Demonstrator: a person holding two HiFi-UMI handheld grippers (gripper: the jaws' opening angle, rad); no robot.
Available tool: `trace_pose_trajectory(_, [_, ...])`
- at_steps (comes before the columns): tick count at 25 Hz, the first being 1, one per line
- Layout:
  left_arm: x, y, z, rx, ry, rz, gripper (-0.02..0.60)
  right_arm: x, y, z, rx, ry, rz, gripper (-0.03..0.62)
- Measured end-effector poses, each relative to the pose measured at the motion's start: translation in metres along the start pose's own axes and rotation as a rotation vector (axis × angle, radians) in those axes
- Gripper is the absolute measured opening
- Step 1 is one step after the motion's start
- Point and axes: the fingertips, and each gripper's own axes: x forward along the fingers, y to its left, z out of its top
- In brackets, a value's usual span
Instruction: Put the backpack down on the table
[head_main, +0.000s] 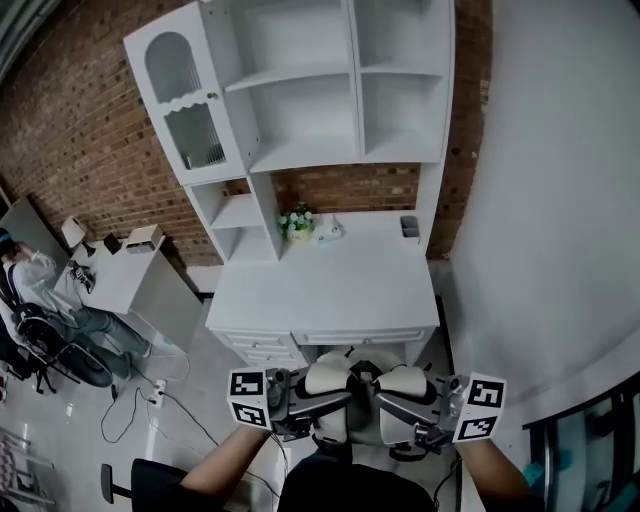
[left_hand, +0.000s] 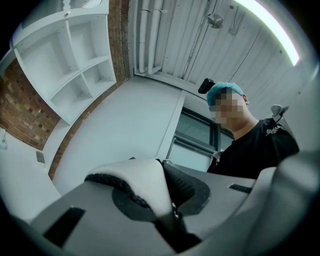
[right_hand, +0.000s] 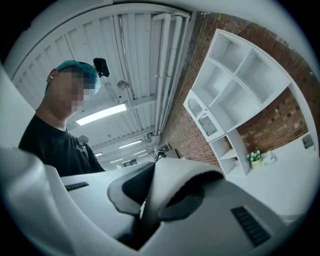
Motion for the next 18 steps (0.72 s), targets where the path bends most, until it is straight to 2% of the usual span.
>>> trace_pose_trajectory(7, [-0.014, 0.047, 0.047, 0.049, -0.012, -0.01, 0.061, 0.033, -0.048, 0.035, -0.011, -0.024, -0.049, 0.048])
trace_pose_trajectory(14, [-0.039, 0.088, 0.088, 0.054, -0.012, -0.044, 0.061, 0.072, -0.087, 0.061, -0.043, -0.048, -0.084, 0.048])
trace_pose_trajectory(18, [-0.054, 0.111, 0.112, 0.059, -0.042, -0.051, 0.061, 0.095, -0.106, 0.074, -0.079, -0.059, -0.099, 0.048])
